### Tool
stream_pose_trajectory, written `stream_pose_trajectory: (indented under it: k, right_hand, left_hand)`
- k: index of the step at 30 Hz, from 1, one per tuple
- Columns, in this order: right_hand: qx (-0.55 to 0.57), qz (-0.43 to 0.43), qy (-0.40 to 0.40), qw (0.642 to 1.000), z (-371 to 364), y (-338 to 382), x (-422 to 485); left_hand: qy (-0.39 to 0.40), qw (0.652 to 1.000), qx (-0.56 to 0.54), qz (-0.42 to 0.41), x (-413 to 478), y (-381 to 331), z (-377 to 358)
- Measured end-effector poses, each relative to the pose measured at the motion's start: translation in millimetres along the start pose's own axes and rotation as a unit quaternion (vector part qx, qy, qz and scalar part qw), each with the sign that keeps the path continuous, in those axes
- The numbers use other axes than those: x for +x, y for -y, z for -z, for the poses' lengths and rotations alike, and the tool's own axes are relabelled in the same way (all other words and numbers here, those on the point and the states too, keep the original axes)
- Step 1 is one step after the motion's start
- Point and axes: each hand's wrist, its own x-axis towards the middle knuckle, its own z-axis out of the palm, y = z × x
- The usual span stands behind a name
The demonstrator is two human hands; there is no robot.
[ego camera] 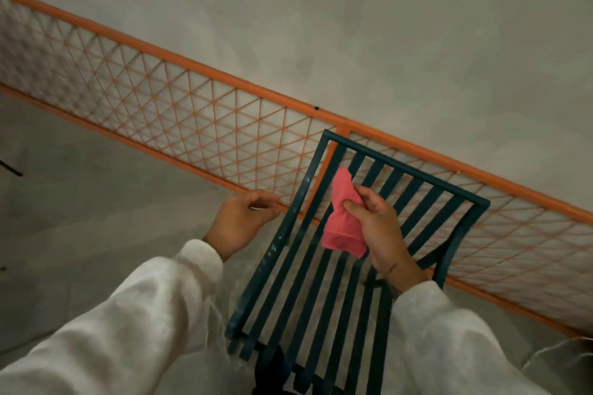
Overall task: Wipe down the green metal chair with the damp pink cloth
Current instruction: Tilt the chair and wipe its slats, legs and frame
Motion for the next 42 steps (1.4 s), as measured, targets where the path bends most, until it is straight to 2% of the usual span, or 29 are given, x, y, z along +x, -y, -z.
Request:
stream_pose_trajectory:
  k: [6, 13, 21, 23, 25, 26, 28, 29, 31, 35, 38, 40, 42]
  right_hand:
    - [-0.05, 0.003, -0.039, 0.998, 35, 6, 100]
    - [-0.138, 0.025, -0.038, 0.989, 46, -1, 232]
    - [-0.31, 0.115, 0.02, 0.944, 2, -33, 325]
    - [-0.389, 0.192, 0.022, 0.9, -11, -43, 329]
    - [-0.454, 0.302, 0.012, 0.838, -19, -56, 332]
    - [-0.499, 0.343, 0.025, 0.795, -23, -64, 336]
    - [-0.613, 0.372, 0.074, 0.693, -30, -78, 339]
    - [-0.639, 0.373, 0.096, 0.666, -35, -88, 340]
    - [-0.635, 0.364, 0.112, 0.672, -43, -107, 336]
    - [-0.587, 0.338, 0.138, 0.723, -59, -143, 313]
    - [-0.579, 0.31, 0.213, 0.723, -71, -171, 289]
    - [-0.538, 0.268, 0.254, 0.758, -74, -177, 275]
    - [-0.538, 0.265, 0.256, 0.758, -72, -171, 277]
  left_hand:
    - [0.007, 0.999, 0.028, 0.019, 67, -4, -23]
    - [-0.001, 0.993, 0.081, 0.083, 127, 40, -46]
    - [0.017, 0.979, 0.113, 0.17, 154, 111, -63]
    - [0.03, 0.975, 0.12, 0.186, 155, 130, -66]
    - [0.049, 0.969, 0.129, 0.203, 153, 145, -68]
    - [0.057, 0.966, 0.132, 0.214, 153, 152, -69]
    - [0.068, 0.96, 0.133, 0.235, 153, 163, -72]
    - [0.071, 0.958, 0.127, 0.248, 153, 169, -73]
    - [0.074, 0.956, 0.118, 0.259, 154, 177, -74]
    - [0.071, 0.954, 0.123, 0.265, 153, 195, -69]
    - [0.061, 0.951, 0.11, 0.282, 150, 203, -65]
    - [0.058, 0.951, 0.1, 0.286, 148, 207, -65]
    - [0.055, 0.952, 0.094, 0.286, 147, 210, -65]
